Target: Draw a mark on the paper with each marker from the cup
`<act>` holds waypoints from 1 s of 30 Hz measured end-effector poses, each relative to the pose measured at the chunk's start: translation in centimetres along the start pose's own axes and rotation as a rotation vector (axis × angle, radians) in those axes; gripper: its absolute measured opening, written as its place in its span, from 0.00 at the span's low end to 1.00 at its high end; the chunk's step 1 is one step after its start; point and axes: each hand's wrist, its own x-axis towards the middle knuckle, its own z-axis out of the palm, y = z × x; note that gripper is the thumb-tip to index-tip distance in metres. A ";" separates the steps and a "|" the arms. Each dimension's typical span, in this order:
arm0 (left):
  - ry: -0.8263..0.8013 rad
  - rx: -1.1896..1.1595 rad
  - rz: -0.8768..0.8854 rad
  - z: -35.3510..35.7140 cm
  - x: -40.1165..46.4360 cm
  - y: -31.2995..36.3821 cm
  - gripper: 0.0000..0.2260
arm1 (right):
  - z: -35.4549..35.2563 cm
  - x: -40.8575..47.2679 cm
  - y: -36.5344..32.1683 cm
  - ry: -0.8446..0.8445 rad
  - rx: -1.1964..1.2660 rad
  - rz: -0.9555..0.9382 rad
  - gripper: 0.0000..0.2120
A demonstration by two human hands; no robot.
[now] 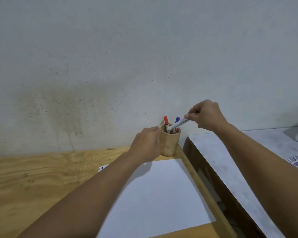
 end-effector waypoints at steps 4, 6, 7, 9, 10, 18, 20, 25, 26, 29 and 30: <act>-0.041 0.130 0.113 1.1 0.9 -0.3 0.20 | 1.3 0.9 -0.4 -0.014 0.004 -0.073 0.10; -0.049 0.167 0.133 1.5 1.0 -0.4 0.20 | 2.4 1.4 -0.4 -0.032 0.002 -0.095 0.09; -0.052 0.166 0.134 1.6 1.0 -0.4 0.21 | 3.0 1.6 -0.3 -0.052 -0.001 -0.108 0.10; -0.068 0.160 0.114 1.6 0.9 -0.4 0.24 | 4.1 1.7 -0.1 -0.088 0.001 -0.120 0.12; -0.083 0.165 0.101 1.5 0.8 -0.4 0.25 | 4.5 1.6 -0.2 -0.092 -0.001 -0.114 0.13; -0.135 0.183 0.058 1.2 0.7 -0.2 0.29 | 6.9 0.7 0.4 0.008 0.033 -0.088 0.10; -0.145 0.171 0.051 1.1 0.6 -0.1 0.30 | 7.0 0.5 0.5 0.046 0.051 -0.092 0.09; -0.190 0.100 0.029 0.8 0.3 0.1 0.29 | 7.3 -0.1 0.6 0.076 0.057 -0.084 0.11; -0.209 0.098 0.024 0.5 0.2 0.2 0.29 | 7.2 -0.3 0.6 0.065 0.049 -0.077 0.11; -0.216 0.081 0.017 -0.1 0.3 0.0 0.32 | 6.9 -0.7 0.6 0.046 0.056 -0.060 0.17; -0.222 0.072 -0.003 -0.6 0.0 0.1 0.33 | 6.6 -1.2 0.5 0.038 0.069 -0.046 0.18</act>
